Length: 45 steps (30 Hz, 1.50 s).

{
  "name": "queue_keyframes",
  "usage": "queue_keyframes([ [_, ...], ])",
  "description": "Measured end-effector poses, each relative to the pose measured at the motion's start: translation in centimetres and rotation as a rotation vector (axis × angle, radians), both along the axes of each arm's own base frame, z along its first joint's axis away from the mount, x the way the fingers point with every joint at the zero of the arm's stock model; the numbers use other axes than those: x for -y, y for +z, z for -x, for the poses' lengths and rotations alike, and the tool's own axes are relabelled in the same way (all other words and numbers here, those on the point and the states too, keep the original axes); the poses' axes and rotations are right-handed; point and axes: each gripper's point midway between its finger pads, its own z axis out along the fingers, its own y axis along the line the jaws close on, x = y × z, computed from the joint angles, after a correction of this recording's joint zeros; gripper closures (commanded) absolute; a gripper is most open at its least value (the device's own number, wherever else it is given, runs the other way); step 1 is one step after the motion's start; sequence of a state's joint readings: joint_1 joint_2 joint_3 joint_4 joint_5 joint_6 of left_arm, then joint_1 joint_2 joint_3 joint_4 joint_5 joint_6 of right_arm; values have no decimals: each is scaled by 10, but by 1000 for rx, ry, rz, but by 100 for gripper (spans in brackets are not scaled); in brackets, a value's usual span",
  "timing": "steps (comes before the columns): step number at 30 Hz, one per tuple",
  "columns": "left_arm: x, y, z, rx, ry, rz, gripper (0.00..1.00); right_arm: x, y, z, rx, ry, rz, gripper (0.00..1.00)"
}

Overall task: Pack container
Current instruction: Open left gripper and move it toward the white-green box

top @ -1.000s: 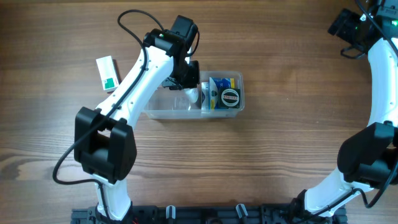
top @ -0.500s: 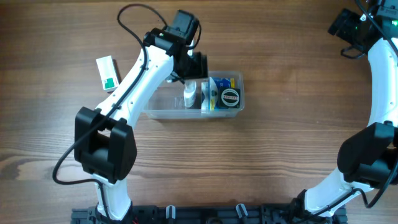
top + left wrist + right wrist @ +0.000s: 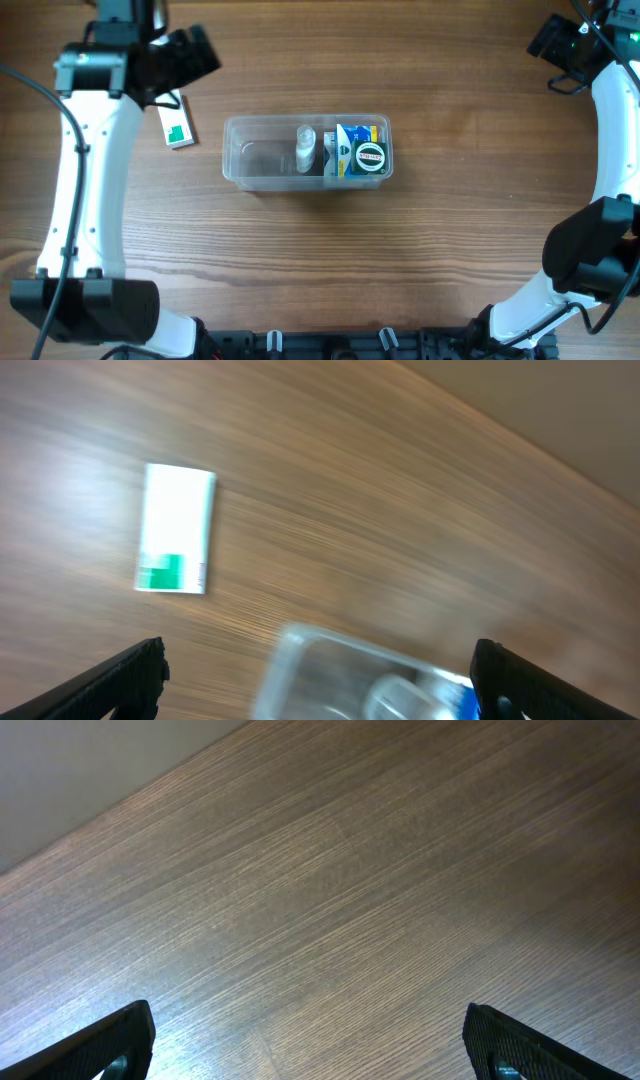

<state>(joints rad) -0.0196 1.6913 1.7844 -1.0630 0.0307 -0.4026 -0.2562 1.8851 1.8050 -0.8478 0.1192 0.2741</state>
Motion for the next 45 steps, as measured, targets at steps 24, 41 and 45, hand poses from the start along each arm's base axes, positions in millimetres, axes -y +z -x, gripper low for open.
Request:
queue_keyframes([
  [24, -95, -185, -27, -382, -161, -130, 2, 0, 0, 0, 0, 0, 0, 0],
  [41, -95, -212, -36, -392, -178, -131, 7, 0, 0, 0, 0, 0, 0, 0],
  [45, -89, -212, -39, -383, -190, -136, 6, 0, 0, 0, 0, 0, 0, 0],
])
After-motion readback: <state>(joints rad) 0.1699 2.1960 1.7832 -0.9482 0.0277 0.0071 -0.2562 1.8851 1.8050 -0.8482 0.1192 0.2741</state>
